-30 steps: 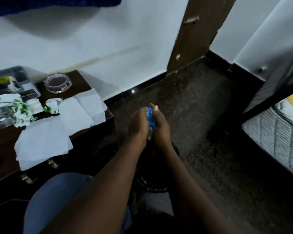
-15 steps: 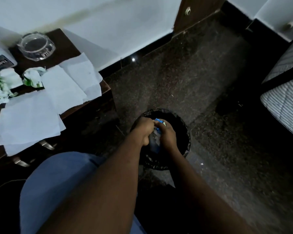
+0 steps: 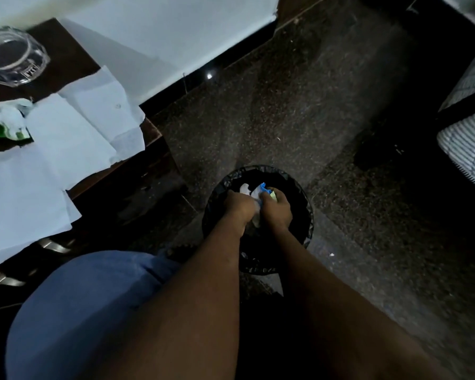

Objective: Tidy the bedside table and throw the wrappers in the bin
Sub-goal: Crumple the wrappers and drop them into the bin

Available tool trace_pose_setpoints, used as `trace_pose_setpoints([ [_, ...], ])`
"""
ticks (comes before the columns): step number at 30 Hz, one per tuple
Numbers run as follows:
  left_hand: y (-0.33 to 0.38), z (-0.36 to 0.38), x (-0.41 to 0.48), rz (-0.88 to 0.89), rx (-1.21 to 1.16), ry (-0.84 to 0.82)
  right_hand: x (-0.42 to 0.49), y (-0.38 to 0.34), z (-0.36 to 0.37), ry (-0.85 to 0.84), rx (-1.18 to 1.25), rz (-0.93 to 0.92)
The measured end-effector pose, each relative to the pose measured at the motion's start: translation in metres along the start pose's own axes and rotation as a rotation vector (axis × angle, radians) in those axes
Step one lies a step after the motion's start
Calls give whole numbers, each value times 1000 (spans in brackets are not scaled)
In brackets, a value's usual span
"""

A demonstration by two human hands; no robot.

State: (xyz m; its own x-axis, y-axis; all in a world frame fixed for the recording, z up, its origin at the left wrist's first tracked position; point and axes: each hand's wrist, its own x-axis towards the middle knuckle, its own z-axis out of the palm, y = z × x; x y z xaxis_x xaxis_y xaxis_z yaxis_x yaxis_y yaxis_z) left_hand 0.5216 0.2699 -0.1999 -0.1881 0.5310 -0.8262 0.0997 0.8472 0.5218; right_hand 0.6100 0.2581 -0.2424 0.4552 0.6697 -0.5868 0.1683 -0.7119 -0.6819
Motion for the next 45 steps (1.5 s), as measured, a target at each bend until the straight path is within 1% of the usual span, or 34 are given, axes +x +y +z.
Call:
trace_pose_setpoints([
  [3, 5, 0, 14, 14, -81, 83, 14, -4, 5, -2, -38, -25],
  [8, 4, 3, 27, 13, -227, 58, 29, -7, 10, 8, -54, -26],
  [10, 7, -1, 23, 40, -163, 59, 34, -8, 12, 20, -63, -45],
  [13, 7, -3, 25, 61, -64, 49, 45, -15, 13, 44, -84, -123],
  [18, 12, 3, 30, 144, -50, -40, 65, -43, 10, 46, -176, -293],
  [21, 28, 3, 30, 161, -143, -85, 75, -61, 12, 25, -199, -341],
  [24, 41, 5, 37, 195, -170, -96, 83, -68, 12, -55, -246, -347],
  [27, 45, 11, 41, 227, -180, -116, 80, -59, 9, -87, -313, -337],
  [31, 45, 16, 36, 243, -114, -86, 74, -44, 3, -126, -360, -300],
  [33, 47, 12, 31, 242, -53, -81, 68, -42, 1, -87, -355, -306],
  [35, 48, 6, 28, 251, 5, -45, 60, -42, -3, -3, -341, -330],
  [39, 52, -8, 17, 256, 1, -27, 44, -46, -11, 98, -269, -397],
  [41, 56, -16, 7, 267, 12, -17, 34, -49, -14, 124, -362, -408],
  [42, 57, -20, 3, 282, 20, -5, 31, -50, -14, 112, -444, -368],
  [43, 57, -22, 3, 294, 20, 2, 29, -48, -13, 82, -523, -309],
  [45, 54, -24, 0, 307, 28, 9, 27, -43, -9, -42, -623, -227],
])
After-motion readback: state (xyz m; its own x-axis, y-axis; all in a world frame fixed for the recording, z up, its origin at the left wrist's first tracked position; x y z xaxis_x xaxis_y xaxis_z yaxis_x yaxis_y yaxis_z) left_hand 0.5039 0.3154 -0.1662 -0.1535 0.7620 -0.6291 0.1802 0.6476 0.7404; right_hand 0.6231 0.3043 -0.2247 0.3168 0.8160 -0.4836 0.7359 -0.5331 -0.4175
